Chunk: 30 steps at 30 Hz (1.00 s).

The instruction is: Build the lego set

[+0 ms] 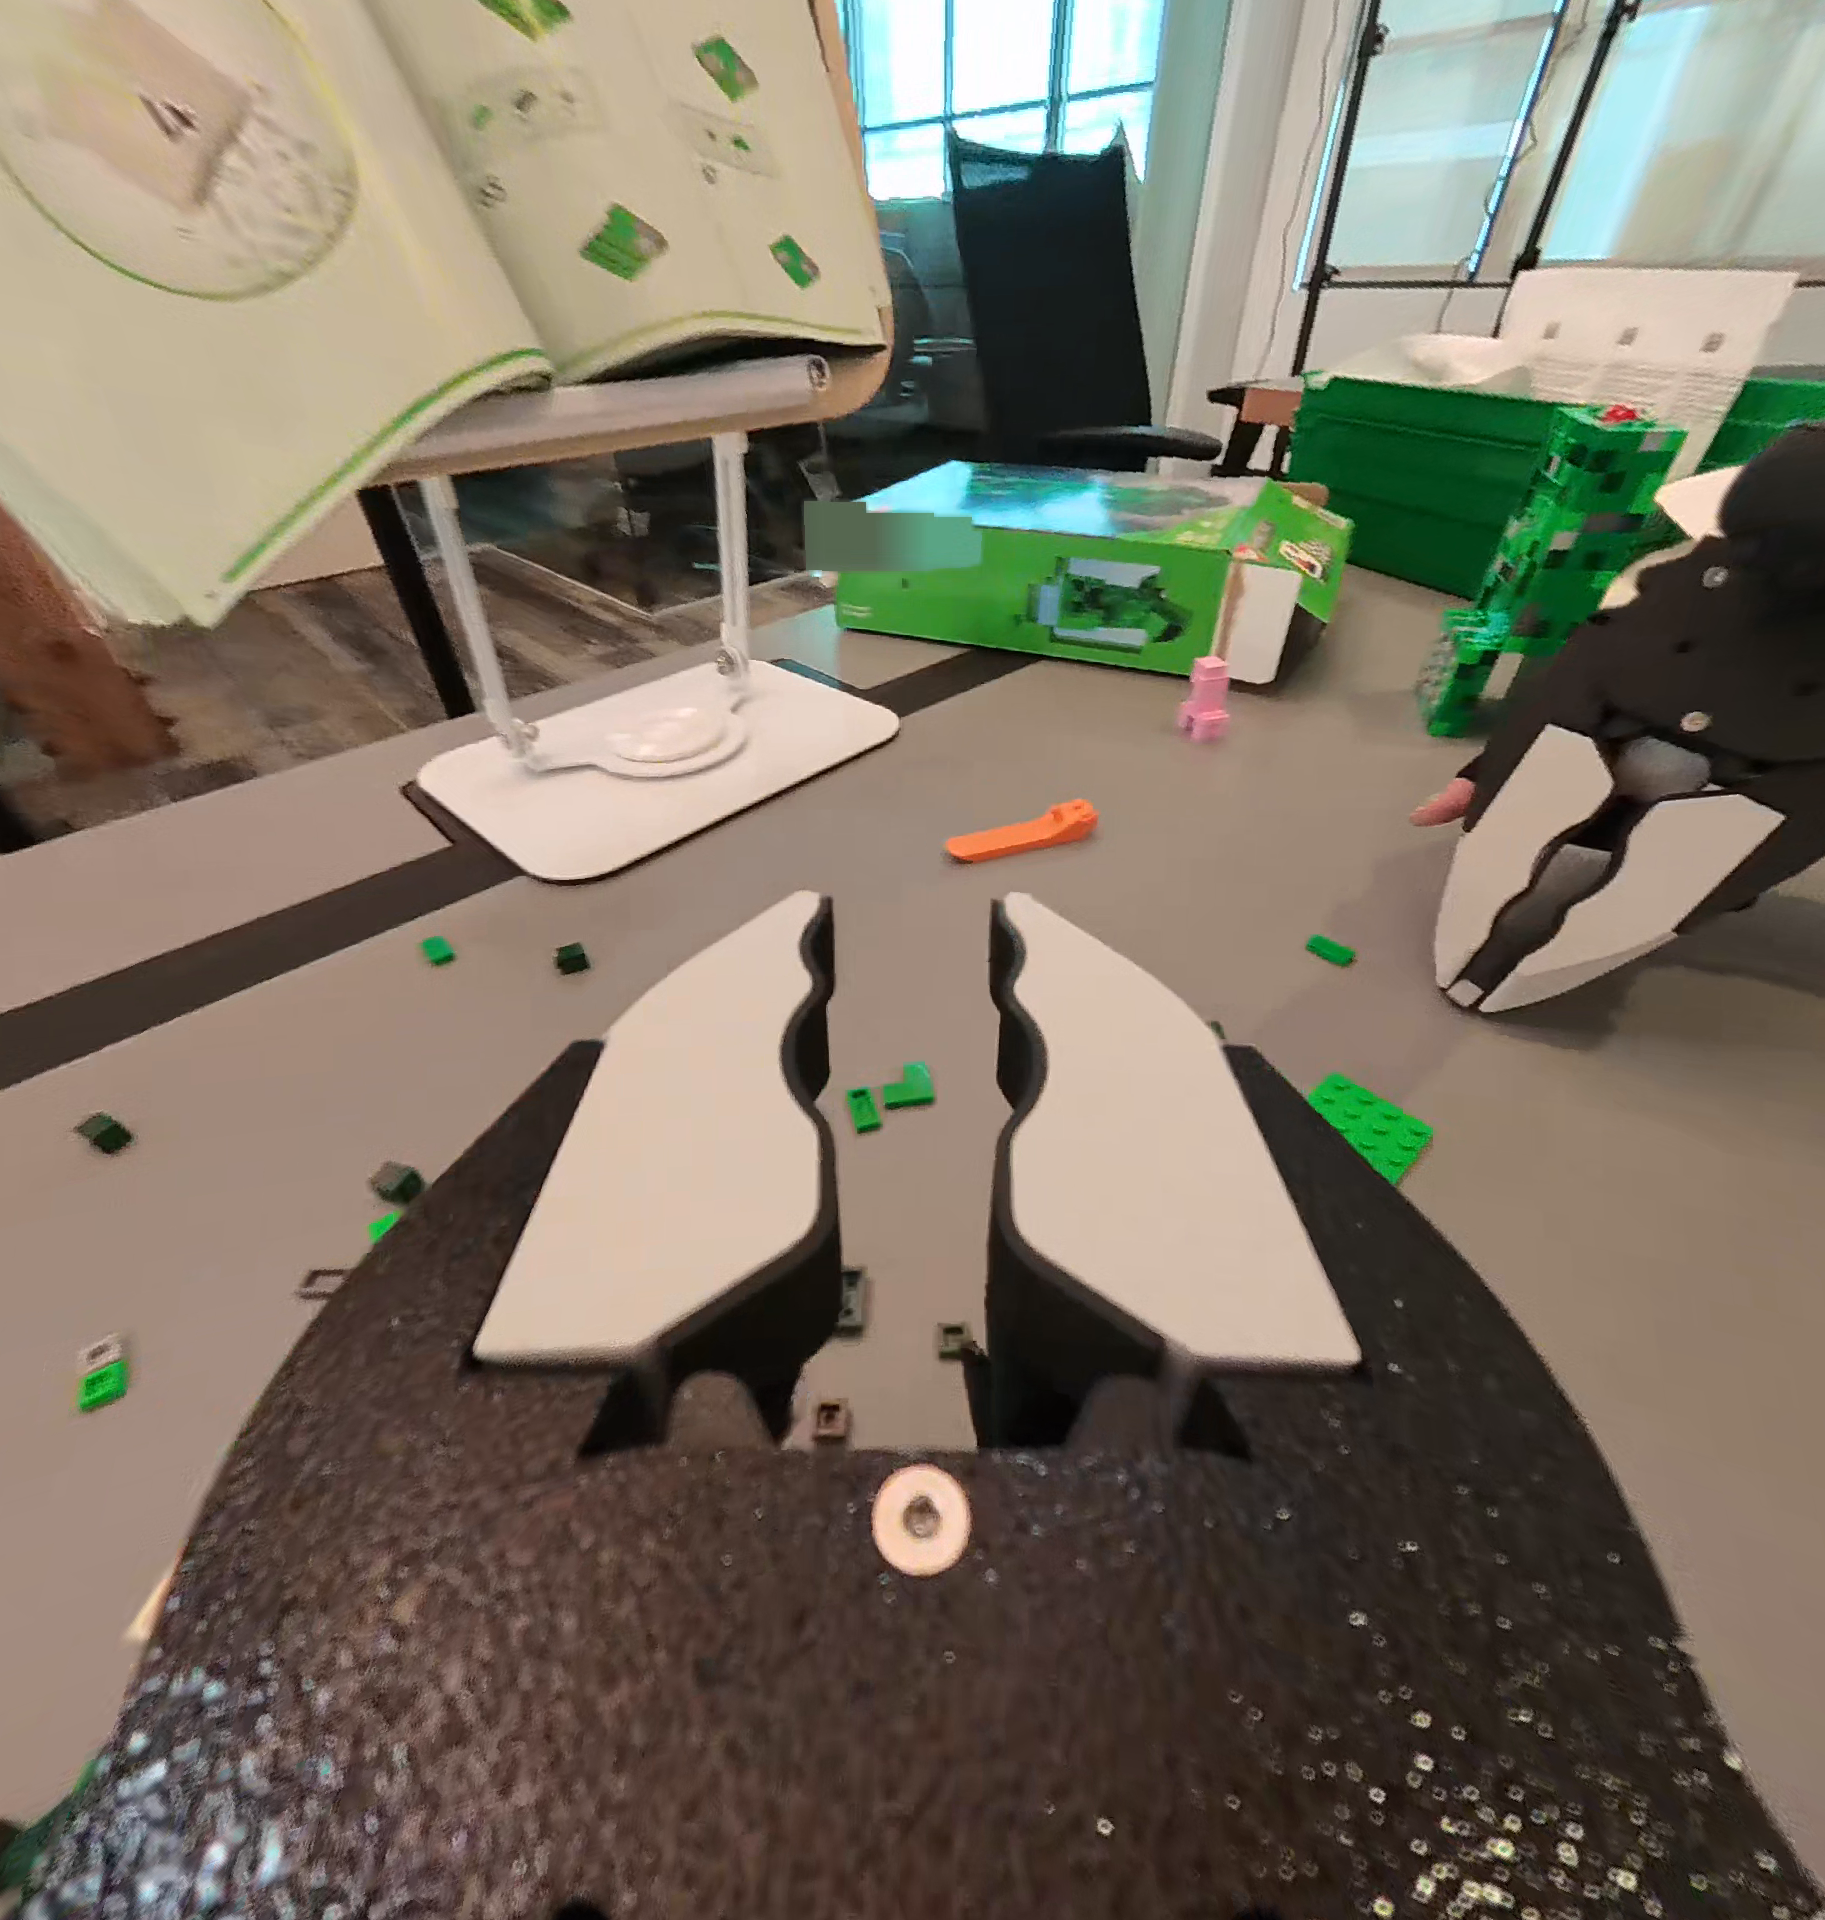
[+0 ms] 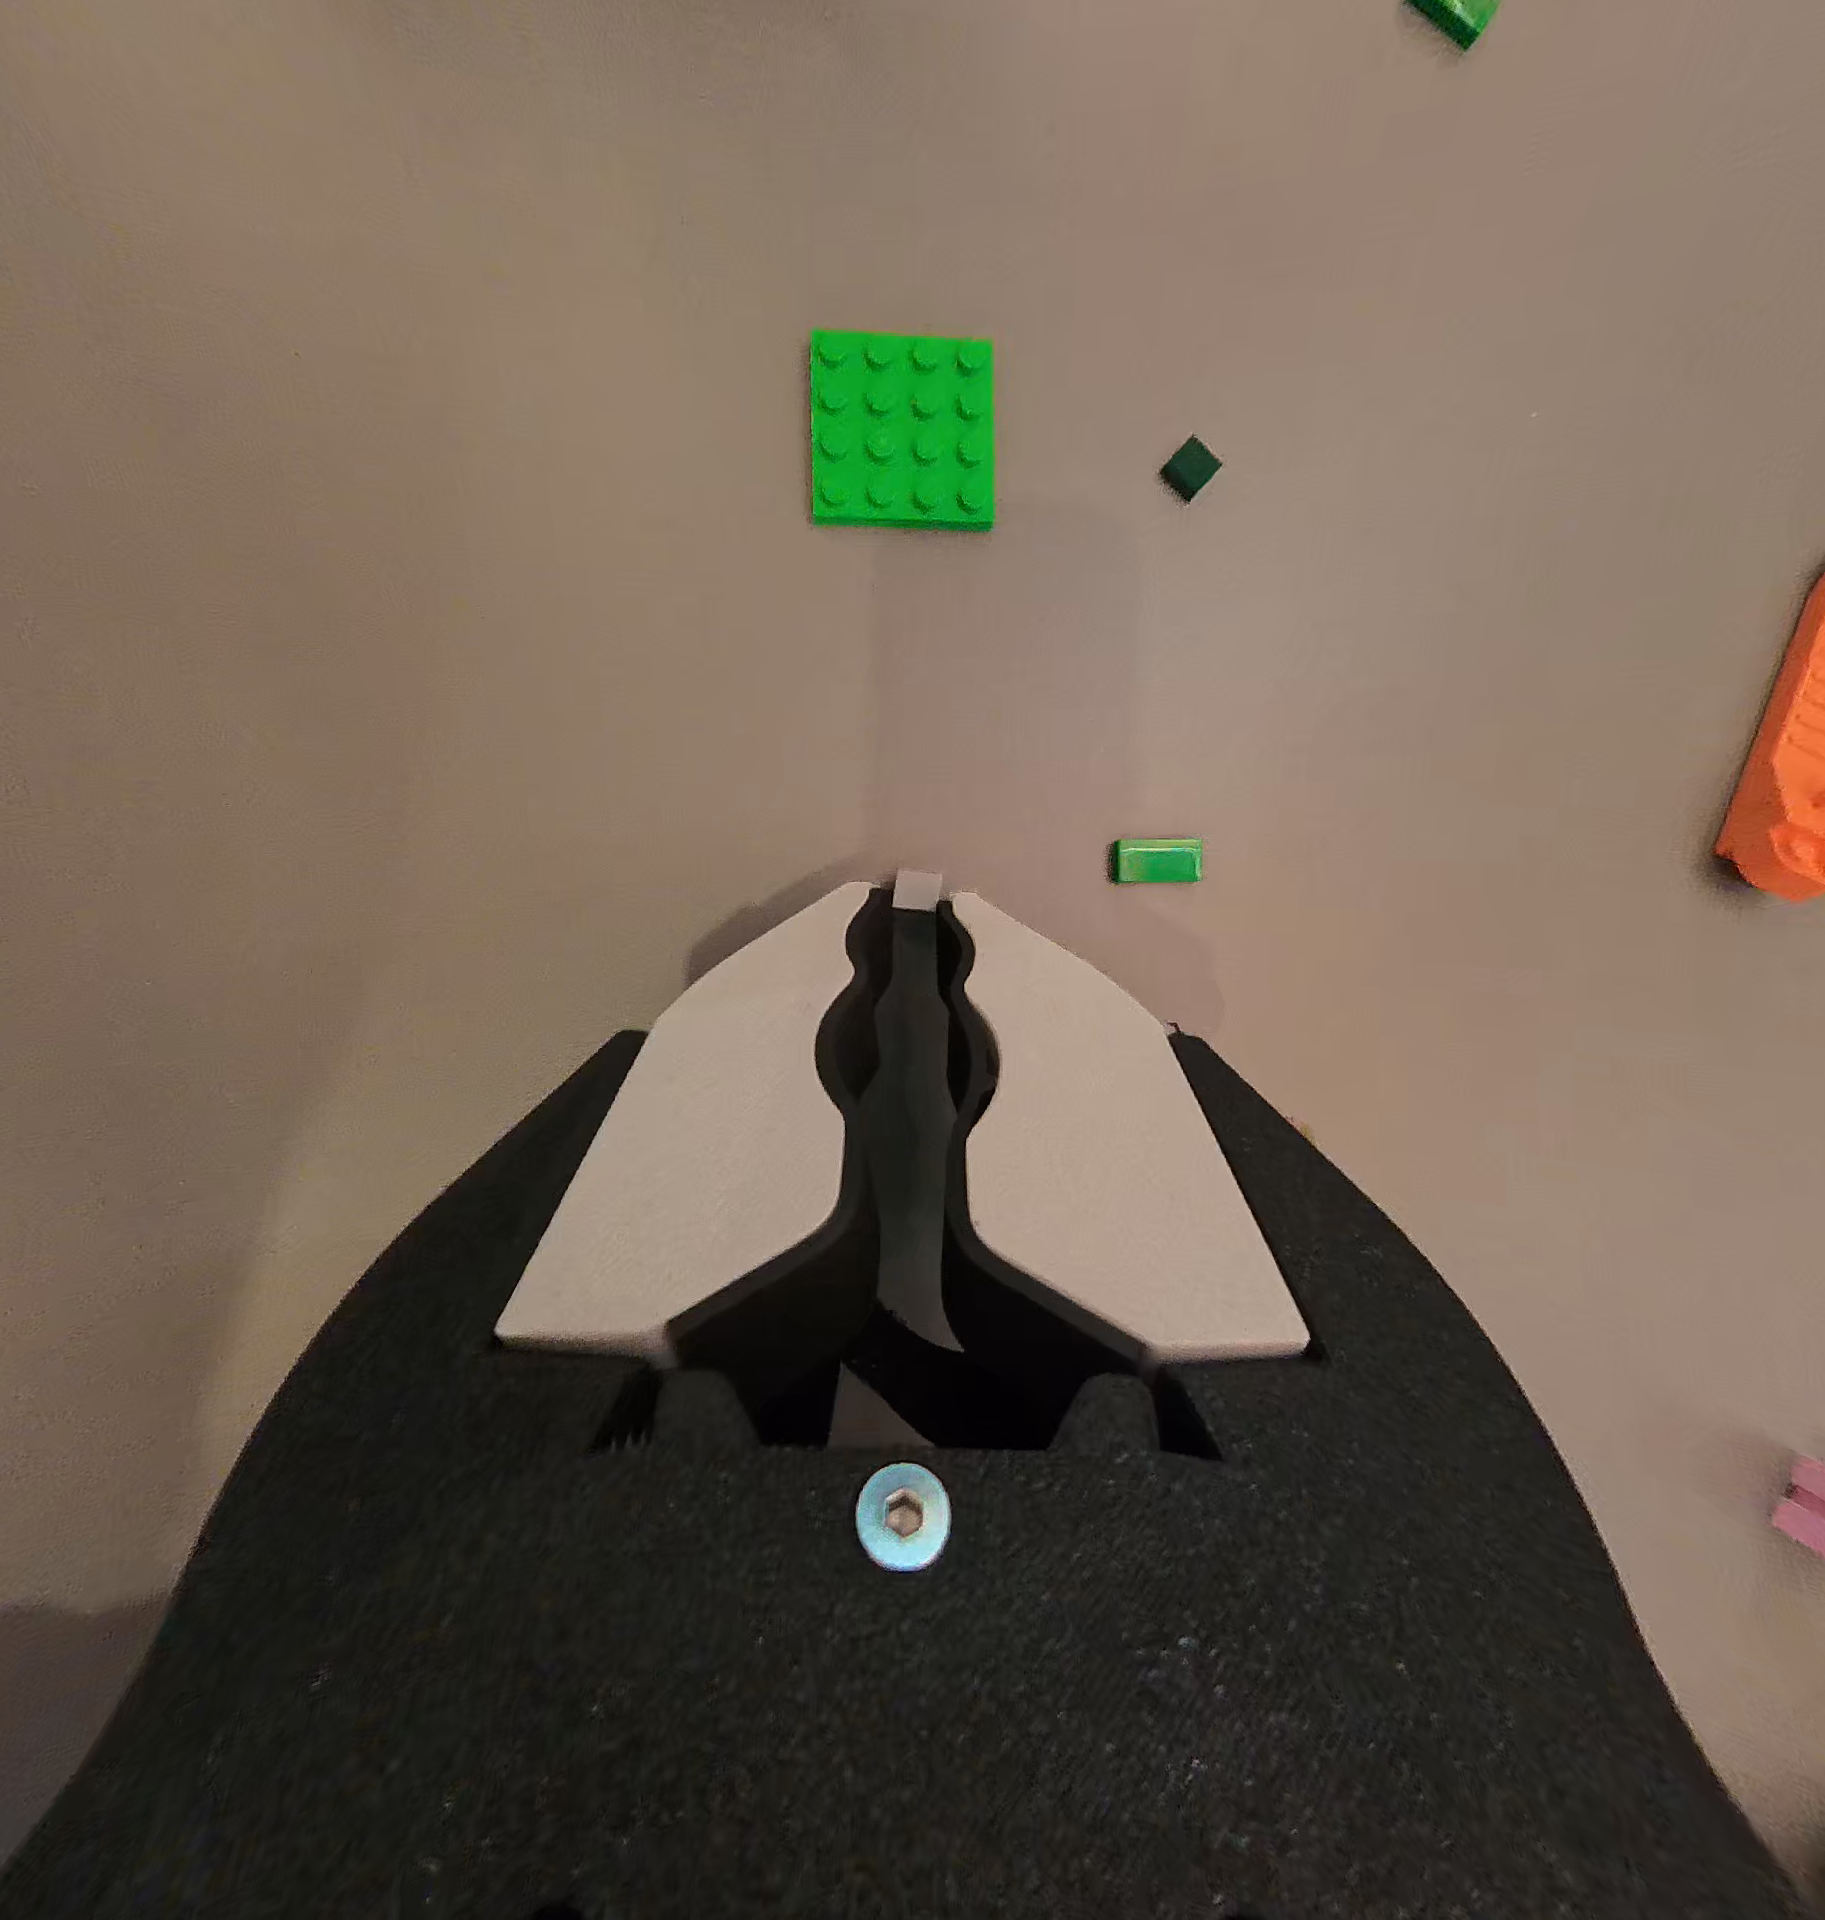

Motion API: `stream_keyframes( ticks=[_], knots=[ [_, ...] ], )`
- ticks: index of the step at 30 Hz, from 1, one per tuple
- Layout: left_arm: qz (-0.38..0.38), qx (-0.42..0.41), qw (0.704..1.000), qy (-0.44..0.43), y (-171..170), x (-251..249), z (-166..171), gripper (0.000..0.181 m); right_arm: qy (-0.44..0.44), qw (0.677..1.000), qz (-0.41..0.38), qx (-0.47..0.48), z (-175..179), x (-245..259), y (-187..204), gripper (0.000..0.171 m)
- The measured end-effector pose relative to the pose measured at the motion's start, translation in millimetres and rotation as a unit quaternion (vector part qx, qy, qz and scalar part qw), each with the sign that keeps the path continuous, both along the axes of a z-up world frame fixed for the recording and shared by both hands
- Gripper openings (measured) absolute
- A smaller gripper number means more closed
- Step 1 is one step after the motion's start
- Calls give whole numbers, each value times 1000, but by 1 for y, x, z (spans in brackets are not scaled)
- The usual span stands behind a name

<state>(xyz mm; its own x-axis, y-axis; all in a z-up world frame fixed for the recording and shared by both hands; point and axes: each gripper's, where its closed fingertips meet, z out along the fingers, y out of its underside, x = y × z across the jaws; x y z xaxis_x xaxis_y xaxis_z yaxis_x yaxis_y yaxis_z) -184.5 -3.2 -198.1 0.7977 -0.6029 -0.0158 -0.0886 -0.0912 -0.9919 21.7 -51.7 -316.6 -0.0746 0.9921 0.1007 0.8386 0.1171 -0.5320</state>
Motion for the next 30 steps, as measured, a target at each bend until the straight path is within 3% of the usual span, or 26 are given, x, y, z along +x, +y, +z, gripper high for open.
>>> stream_keyframes(
  ticks=[6, 15, 23, 26, 30],
  knots=[
    [43, 18, 999, 0, 3, -25, 7, 28, -6, 1000, -8, -20, 0, 0, -1, 8],
    [94, 31, 995, -12, 2, -64, 14, 30, 2, 999, -24, -42, 4, 8, -4, 24],
    [218, 37, 975, 6, -12, -152, 7, 31, 154, 972, -176, -35, 49, -14, 21, 20],
    [250, 44, 967, 14, -17, -174, 7, 31, 145, 968, -202, -29, 43, -49, 31, 14],
    [272, 43, 960, 52, -23, -187, -3, 29, 65, 980, -189, -5, 20, -74, 40, 20]
  ],
)
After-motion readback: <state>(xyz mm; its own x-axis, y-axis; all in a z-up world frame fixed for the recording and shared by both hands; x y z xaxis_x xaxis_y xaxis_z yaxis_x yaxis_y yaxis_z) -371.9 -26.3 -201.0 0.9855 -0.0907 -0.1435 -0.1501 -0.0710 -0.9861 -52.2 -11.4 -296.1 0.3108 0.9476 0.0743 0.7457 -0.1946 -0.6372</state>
